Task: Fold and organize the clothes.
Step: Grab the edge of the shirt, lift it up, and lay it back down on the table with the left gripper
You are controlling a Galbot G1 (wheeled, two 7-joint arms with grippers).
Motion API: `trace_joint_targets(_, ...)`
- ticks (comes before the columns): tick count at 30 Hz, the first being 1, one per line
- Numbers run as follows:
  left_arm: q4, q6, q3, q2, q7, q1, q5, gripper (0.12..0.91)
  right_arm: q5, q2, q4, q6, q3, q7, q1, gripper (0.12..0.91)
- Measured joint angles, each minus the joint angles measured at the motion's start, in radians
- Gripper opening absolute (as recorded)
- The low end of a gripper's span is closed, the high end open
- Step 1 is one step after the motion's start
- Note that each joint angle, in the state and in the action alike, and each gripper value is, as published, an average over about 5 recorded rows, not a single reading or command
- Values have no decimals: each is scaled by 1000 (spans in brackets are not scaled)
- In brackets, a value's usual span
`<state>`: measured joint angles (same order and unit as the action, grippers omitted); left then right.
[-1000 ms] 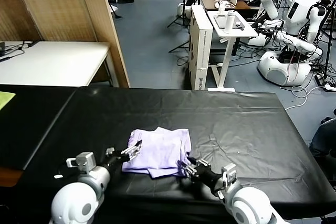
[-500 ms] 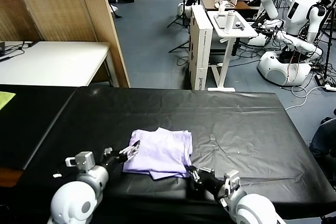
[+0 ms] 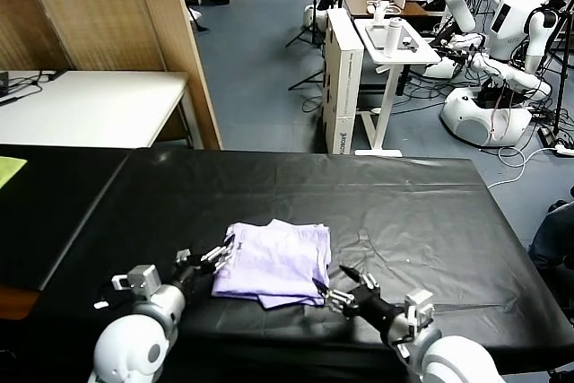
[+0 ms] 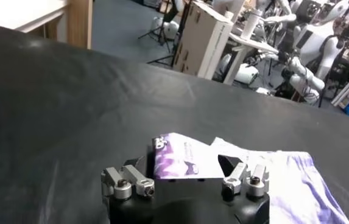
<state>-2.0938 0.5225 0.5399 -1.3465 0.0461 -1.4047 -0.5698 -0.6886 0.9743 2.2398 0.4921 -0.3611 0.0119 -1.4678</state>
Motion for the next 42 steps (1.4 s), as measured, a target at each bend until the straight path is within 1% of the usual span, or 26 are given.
trace_joint_targets(2, 22, -44, 7, -18, -20, -2, -1, 907, -4, 6, 6, -2, -22, -1, -1, 904)
trace_joint_targets(5, 57, -93, 18, -43, -47, -9, -20, 907, -10, 11, 7, -2, -47, -2, 3, 907)
trace_joint_targets(7, 78, -117, 24, -58, -62, -16, -29, 907, -14, 12, 7, -2, -60, -3, 8, 907)
trace_joint_targets(10, 107, -135, 25, -73, -74, -28, -27, 907, -22, 11, 6, -1, -73, -5, 18, 907)
trace_joint_targets(15, 136, -143, 24, -88, -80, -42, -25, 907, -26, 8, 3, 2, -81, -7, 23, 907)
trace_joint_targets(28, 146, -139, 7, -111, -81, -45, -49, 907, -20, 10, -5, 4, -86, -7, 23, 907)
trace_joint_targets(30, 149, -138, 5, -112, -81, -42, -60, 907, -18, 10, -6, 5, -87, -7, 24, 907)
trace_joint_targets(33, 152, -128, 9, -111, -78, -36, -102, 901, -17, 10, -7, 5, -89, -7, 23, 907)
trace_joint_targets(35, 154, -113, 15, -110, -75, -32, -141, 854, -14, 10, -8, 5, -89, -7, 23, 907)
trace_joint_targets(36, 156, -105, 18, -110, -74, -30, -160, 812, -13, 10, -8, 5, -88, -7, 24, 907)
trace_joint_targets(39, 163, -80, 27, -109, -70, -27, -209, 639, -11, 10, -9, 5, -85, -8, 30, 907)
trace_joint_targets(40, 165, -74, 29, -108, -70, -27, -220, 563, -11, 10, -9, 5, -84, -8, 32, 907)
trace_joint_targets(42, 170, -65, 32, -108, -68, -26, -236, 449, -9, 10, -10, 5, -84, -8, 35, 907)
